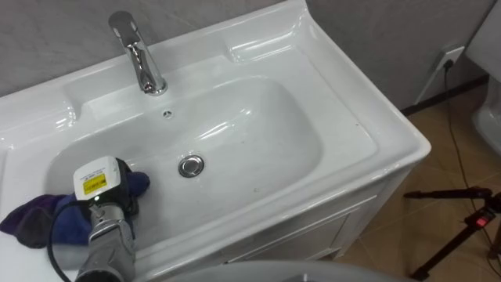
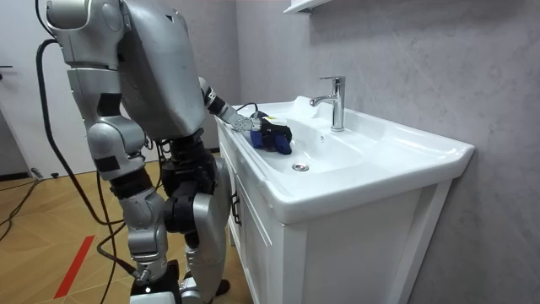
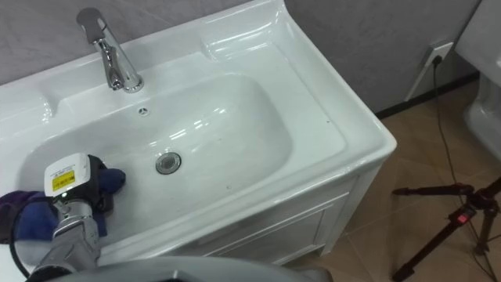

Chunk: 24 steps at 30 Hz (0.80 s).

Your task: Wipe basin

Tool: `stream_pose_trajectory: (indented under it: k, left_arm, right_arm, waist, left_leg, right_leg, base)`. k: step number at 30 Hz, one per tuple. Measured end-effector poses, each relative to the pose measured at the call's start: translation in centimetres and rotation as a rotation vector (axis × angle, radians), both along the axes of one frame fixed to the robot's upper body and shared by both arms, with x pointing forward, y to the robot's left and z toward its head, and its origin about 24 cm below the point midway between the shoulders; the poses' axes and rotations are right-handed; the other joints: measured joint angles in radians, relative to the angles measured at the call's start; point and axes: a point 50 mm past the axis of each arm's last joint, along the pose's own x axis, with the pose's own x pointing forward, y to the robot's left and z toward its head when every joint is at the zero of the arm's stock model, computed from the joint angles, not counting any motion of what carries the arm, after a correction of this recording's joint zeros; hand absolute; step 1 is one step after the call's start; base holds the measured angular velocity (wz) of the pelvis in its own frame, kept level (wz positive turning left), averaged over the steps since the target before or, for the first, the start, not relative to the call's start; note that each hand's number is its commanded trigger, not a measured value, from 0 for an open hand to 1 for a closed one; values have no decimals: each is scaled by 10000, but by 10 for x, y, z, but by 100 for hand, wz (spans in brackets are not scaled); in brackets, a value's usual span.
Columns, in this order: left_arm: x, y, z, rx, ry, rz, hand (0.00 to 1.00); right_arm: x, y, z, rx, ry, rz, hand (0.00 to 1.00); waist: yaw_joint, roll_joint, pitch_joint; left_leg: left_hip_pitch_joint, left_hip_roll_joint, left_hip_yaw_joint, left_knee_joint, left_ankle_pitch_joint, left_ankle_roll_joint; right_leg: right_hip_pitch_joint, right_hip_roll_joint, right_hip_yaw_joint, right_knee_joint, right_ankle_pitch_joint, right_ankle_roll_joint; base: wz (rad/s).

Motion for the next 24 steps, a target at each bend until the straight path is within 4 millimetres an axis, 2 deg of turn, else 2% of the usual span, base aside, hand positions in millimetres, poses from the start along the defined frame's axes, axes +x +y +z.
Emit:
stream_pose_trajectory:
  k: [5,8,12,13,15,19,24]
  left_arm:
    - [8,-1,6,-301,-508,199,100]
    - [14,-3,11,-554,-949,295,100]
    - [21,-6,18,-690,-1391,162,100]
    - [26,-6,23,-756,-1699,163,100]
    - [36,-4,37,-804,-2472,227,100]
    - [50,2,61,-813,-3808,435,100]
    - [58,1,78,-785,-4668,341,100]
  right_arm:
    - [7,1,0,3,-456,-99,0]
    - [6,2,0,-85,-423,217,0]
    - [6,1,-1,-160,-572,157,0]
    - [5,1,-1,-153,-587,136,0]
    - [6,1,-1,-141,-582,37,0]
    - [5,-1,-1,-279,-465,15,0]
    - [7,0,-1,-270,-485,126,0]
  waist:
    - [4,7,51]
    - [10,-12,181]
    - [16,-20,230]
    - [50,33,234]
    - [54,-35,317]
    - [227,-9,301]
    - [277,35,277]
  left_leg:
    - [-177,-31,-186,-2,0,1]
    - [-389,-46,-309,69,-1,2]
    - [-660,-74,-599,70,1,3]
    - [-686,-81,-683,70,1,3]
    - [-768,-81,-761,80,1,3]
    - [-851,-102,-810,87,0,3]
    - [-853,-109,-826,71,0,3]
  right_leg:
    - [-104,-32,-109,-17,2,9]
    - [-149,-43,-252,-140,20,32]
    - [-255,-81,-557,-139,33,30]
    - [-254,-85,-619,-151,32,28]
    - [-284,-94,-729,-163,30,26]
    - [-359,-111,-744,-164,30,27]
    - [-353,-120,-787,-158,32,30]
  base:
    - [7]
    - [20]
    - [20]
    - [20]
    - [16]
    - [2]
    - [0]
